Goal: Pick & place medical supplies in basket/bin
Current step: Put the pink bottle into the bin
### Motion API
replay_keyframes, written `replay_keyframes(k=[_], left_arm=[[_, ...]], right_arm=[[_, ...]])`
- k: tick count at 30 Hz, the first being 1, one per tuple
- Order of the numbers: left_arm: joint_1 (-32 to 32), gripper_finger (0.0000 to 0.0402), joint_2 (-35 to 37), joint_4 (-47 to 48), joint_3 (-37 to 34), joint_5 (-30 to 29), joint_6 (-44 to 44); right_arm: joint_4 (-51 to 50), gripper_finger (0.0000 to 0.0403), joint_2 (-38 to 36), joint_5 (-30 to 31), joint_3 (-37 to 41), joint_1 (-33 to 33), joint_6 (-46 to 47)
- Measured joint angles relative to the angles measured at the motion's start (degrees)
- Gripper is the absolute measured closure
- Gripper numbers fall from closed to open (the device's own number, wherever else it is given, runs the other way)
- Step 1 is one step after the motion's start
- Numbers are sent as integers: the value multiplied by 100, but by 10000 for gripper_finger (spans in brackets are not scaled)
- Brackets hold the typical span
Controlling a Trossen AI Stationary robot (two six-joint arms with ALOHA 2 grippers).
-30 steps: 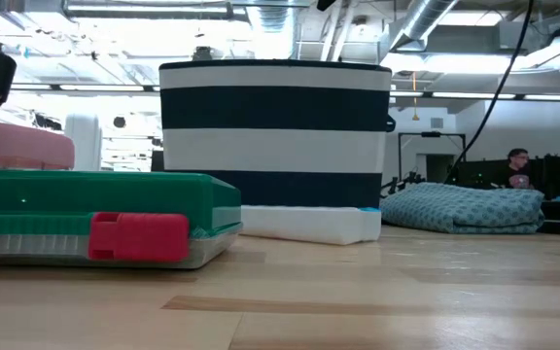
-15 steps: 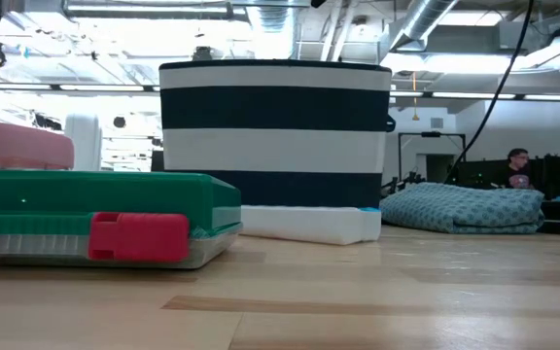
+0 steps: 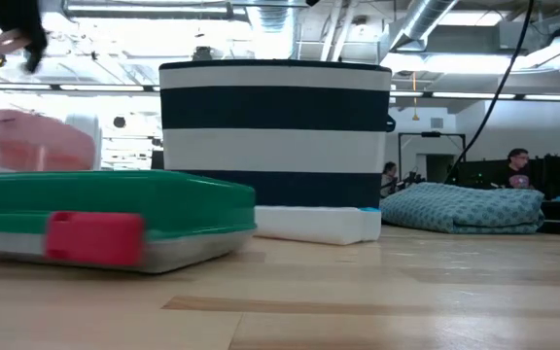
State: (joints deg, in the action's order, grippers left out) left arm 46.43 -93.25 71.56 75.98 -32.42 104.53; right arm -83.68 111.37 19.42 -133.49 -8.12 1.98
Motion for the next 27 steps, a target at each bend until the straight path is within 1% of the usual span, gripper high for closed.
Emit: replay_keyframes(k=[10,13,15,17,21,27], left_arm=[[-447,368,5,1892,1248,-619,-274],[-613,376,65,1882,1484,-854,-479],[-722,395,126,1892,1606,-1032,-653],[-842,401,167,1890,1671,-1140,-806],[-998,399,180,1874,1670,-1076,-1034],[-1026,386,179,1861,1670,-999,-1234]], right_arm=[[-276,158,0,-2,0,0,-54],[-289,158,0,0,0,-4,-55],[-290,158,0,-2,0,-7,-62],[-293,158,0,-2,0,-9,-57],[-422,158,0,-2,0,-11,-55],[-552,158,0,-2,0,-11,-53]])
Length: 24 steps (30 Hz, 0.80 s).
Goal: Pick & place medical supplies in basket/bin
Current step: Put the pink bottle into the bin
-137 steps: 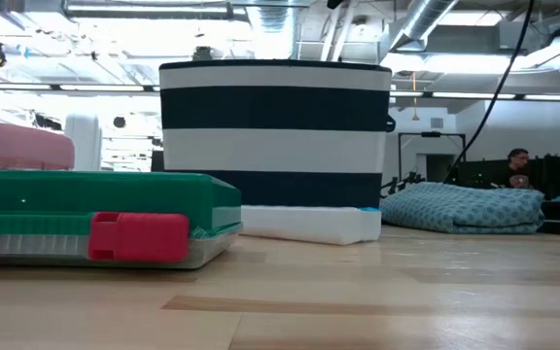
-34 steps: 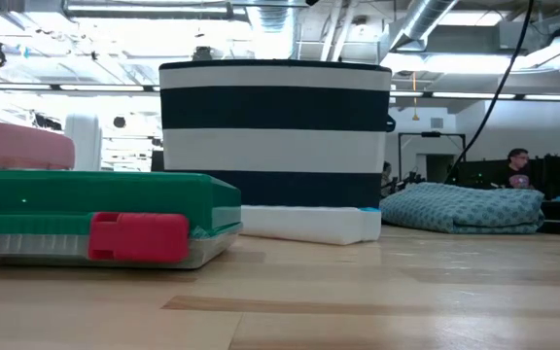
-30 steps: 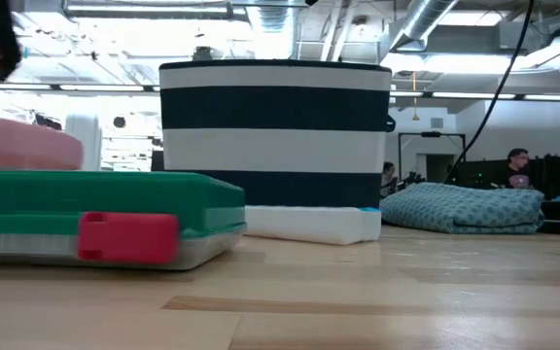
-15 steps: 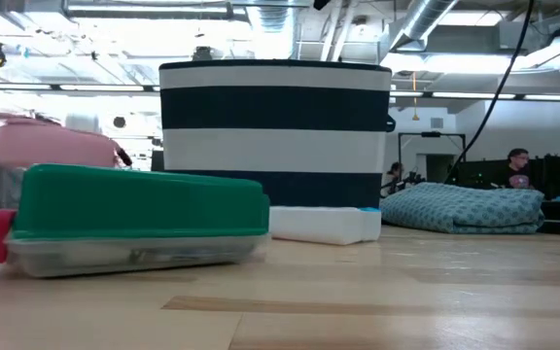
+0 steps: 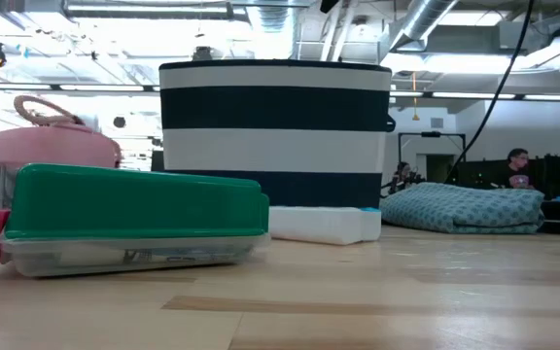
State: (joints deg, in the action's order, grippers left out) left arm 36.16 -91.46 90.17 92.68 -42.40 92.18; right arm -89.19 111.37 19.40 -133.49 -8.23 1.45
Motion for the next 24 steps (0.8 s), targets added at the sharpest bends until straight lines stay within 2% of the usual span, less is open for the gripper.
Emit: replay_keyframes(k=[5,9,17,24], left_arm=[[4,380,0,-15,-2,117,129],[4,356,0,-19,-4,374,213],[0,262,-48,-55,-52,608,466],[-104,181,-42,-1164,-665,1152,348]], right_arm=[[-39,158,0,-2,0,0,2],[-39,158,0,-2,0,0,4],[-39,158,0,-8,0,-52,8],[-40,158,0,-9,0,-217,61]])
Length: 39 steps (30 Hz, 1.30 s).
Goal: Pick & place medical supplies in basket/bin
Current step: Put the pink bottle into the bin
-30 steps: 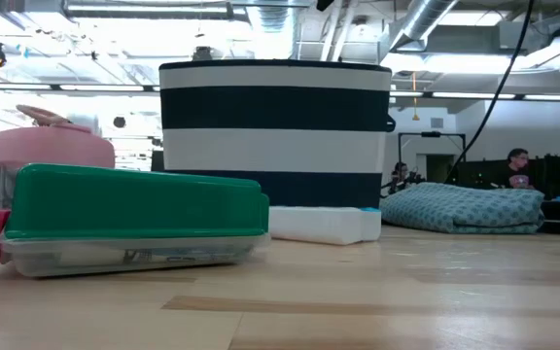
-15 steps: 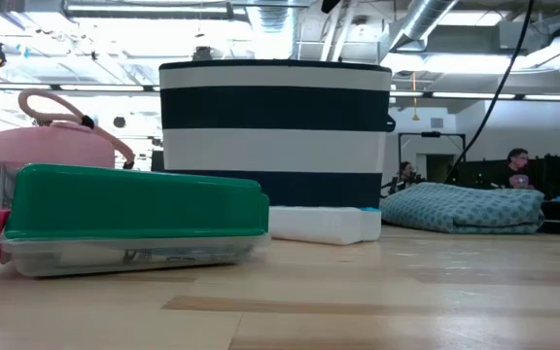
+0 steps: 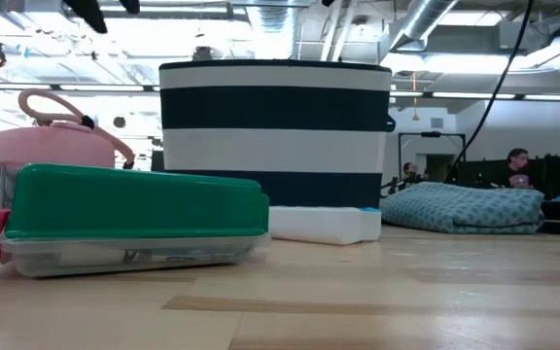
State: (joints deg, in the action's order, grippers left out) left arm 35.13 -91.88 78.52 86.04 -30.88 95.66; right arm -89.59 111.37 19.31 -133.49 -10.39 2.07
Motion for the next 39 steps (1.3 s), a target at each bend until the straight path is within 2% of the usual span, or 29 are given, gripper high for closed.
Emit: replay_keyframes(k=[5,14,34,39], left_arm=[[14,155,-2,-236,-304,573,9],[49,152,-8,-555,-548,1326,-144],[-100,152,-8,-577,-550,1609,-390],[-100,152,-8,-830,-792,1695,-343]], right_arm=[[-1,158,0,0,0,-69,10],[4,158,0,2,0,-87,96],[64,158,0,2,0,-85,247],[181,158,0,4,0,-85,247]])
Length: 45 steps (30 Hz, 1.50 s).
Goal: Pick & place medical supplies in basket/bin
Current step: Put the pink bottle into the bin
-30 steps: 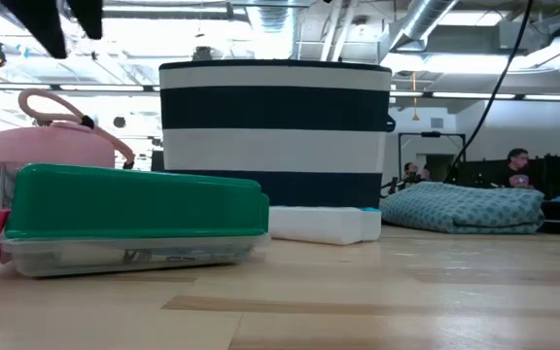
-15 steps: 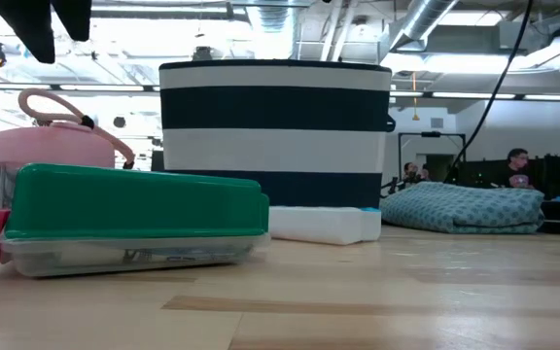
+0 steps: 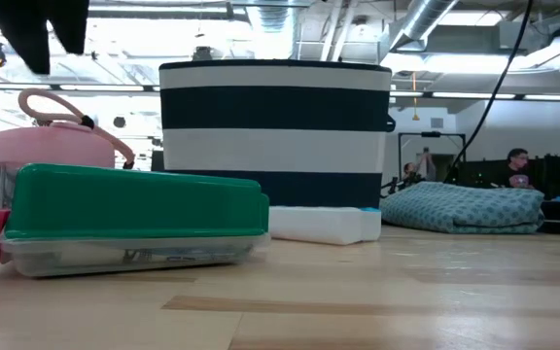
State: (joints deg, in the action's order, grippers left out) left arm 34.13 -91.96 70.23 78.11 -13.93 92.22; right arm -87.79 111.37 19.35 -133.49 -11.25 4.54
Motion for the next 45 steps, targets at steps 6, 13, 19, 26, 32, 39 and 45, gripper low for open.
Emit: replay_keyframes(k=[6,13,19,26,32,39,45], left_arm=[[2,152,-4,-400,-169,160,-6],[-9,152,-4,-373,-169,114,-25],[-9,152,-4,-378,-169,73,-8],[-11,152,-4,-398,-169,10,138],[-11,152,-4,-288,-169,17,170],[-11,152,-2,-486,-365,95,149],[-9,152,0,-785,-523,171,140]], right_arm=[[21,158,0,0,0,0,0],[118,158,0,2,0,13,0],[133,158,0,2,0,11,0],[138,158,0,2,0,11,0],[144,158,0,2,0,11,4],[168,158,0,2,0,11,9],[170,158,0,2,0,11,9]])
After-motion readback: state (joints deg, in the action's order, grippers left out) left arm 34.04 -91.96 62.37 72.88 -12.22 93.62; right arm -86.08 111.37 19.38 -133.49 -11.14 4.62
